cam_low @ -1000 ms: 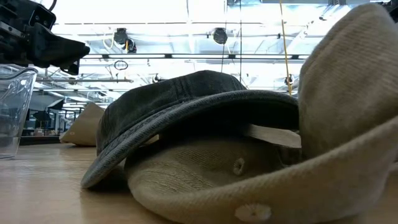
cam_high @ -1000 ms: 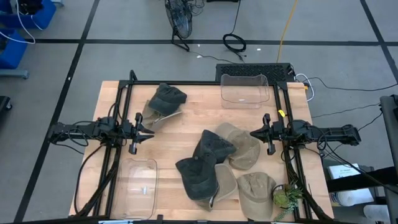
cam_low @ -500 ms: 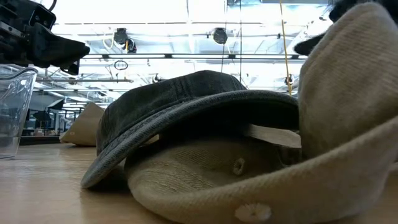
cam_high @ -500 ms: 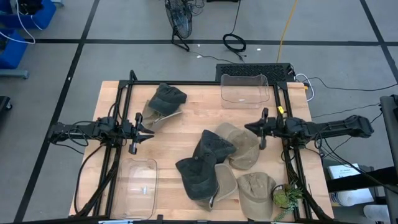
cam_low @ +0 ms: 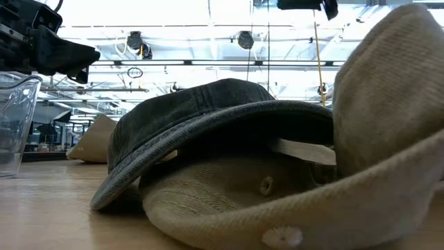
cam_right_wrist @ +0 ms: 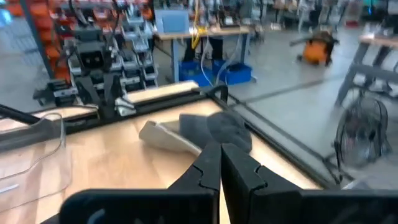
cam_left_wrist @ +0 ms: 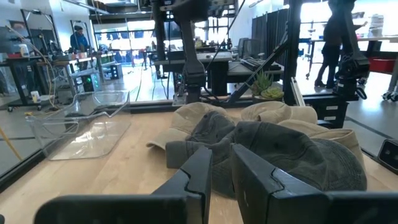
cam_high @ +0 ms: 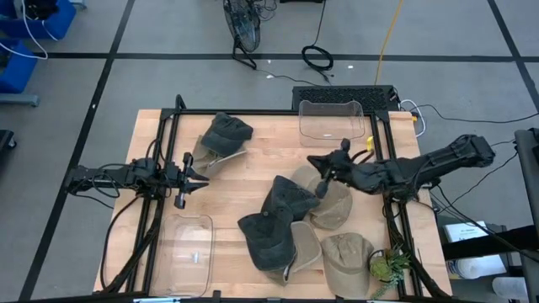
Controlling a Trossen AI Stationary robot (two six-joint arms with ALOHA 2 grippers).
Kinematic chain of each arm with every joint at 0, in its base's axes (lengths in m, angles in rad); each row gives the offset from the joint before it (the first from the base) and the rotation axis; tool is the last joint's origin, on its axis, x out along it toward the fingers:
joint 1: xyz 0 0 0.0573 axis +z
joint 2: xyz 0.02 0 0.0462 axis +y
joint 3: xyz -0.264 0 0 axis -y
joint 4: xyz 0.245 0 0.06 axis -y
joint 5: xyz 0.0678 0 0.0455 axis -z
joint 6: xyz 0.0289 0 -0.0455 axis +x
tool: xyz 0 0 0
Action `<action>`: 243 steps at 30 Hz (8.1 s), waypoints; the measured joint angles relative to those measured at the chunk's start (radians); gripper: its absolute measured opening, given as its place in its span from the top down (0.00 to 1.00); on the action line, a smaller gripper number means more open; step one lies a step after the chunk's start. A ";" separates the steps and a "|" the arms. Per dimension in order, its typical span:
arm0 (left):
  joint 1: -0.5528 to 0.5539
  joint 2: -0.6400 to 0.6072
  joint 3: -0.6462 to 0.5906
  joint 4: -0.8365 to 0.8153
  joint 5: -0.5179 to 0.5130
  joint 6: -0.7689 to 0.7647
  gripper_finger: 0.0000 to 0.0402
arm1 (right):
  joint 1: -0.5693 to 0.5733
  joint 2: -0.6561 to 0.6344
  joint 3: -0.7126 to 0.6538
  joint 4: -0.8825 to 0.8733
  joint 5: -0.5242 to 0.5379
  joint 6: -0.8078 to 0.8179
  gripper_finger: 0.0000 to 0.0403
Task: Pick & Place hat
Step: Put the brown cap into the top transparent bin, then put the black cap into the bottom transparent bin
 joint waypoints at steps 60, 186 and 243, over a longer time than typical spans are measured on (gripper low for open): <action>0.000 0.000 0.002 0.055 -0.001 -0.257 0.84 | 0.083 0.189 0.170 -0.982 -0.147 1.271 1.00; 0.000 0.000 0.002 0.049 -0.295 -0.268 0.84 | -1.231 0.174 0.541 -0.926 -1.117 -0.876 0.99; 0.000 0.000 0.002 0.049 -0.420 -0.312 0.84 | -1.159 0.298 0.453 -0.880 -0.633 -0.993 0.55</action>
